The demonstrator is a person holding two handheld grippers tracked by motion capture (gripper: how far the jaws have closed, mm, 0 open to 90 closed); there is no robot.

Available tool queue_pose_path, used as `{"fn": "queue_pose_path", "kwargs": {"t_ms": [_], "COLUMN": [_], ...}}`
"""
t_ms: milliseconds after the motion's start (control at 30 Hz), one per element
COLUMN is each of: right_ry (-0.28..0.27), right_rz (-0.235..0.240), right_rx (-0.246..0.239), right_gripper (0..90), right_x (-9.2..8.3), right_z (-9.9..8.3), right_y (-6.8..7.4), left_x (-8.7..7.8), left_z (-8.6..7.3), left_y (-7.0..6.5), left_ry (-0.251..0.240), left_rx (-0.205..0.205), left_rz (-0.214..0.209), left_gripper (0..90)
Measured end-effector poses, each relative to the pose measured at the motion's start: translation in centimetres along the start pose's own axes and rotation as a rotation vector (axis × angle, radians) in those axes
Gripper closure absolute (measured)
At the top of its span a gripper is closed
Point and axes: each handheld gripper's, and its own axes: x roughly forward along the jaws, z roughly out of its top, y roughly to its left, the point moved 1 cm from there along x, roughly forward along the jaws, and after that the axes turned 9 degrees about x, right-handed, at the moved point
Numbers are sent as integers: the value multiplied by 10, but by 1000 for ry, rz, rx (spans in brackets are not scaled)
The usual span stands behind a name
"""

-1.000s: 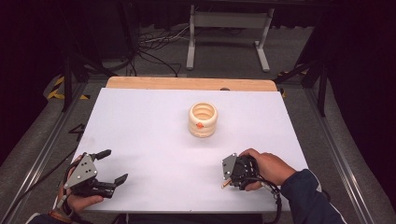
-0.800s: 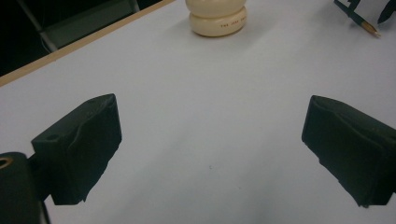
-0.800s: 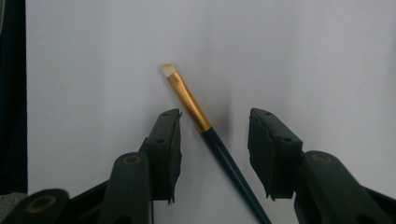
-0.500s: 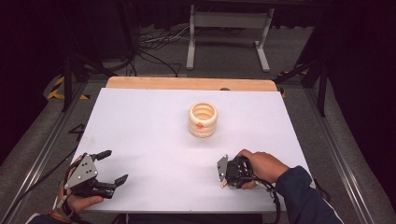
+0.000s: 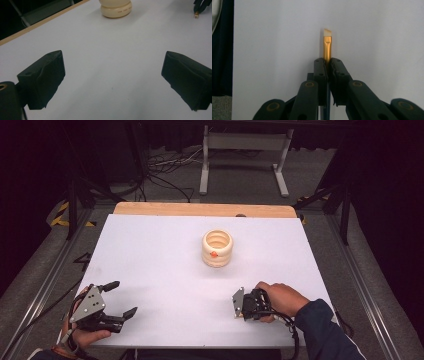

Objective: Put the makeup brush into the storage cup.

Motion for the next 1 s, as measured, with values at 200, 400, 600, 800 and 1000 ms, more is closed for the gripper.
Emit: {"fn": "queue_pose_path", "kwargs": {"t_ms": [200, 400, 600, 800, 1000], "right_ry": [-6, -32, -63, -102, -184], "right_rz": [-16, -47, -90, -124, -203], "right_rx": [12, 31, 28, 40, 76], "right_gripper": [844, 845, 845, 845, 845], "right_x": [-2, -8, -12, -18, -29], "right_z": [-3, -6, -6, -7, -9], "right_y": [0, -1, 1, -2, -8], "left_x": [0, 0, 0, 0, 0], "left_z": [0, 0, 0, 0, 0], "left_y": [0, 0, 1, 1, 1], "left_ry": [3, 3, 3, 3, 5], "left_rx": [0, 0, 1, 0, -4], "left_rz": [1, 1, 3, 3, 1], "left_gripper": [57, 58, 58, 58, 58]}}
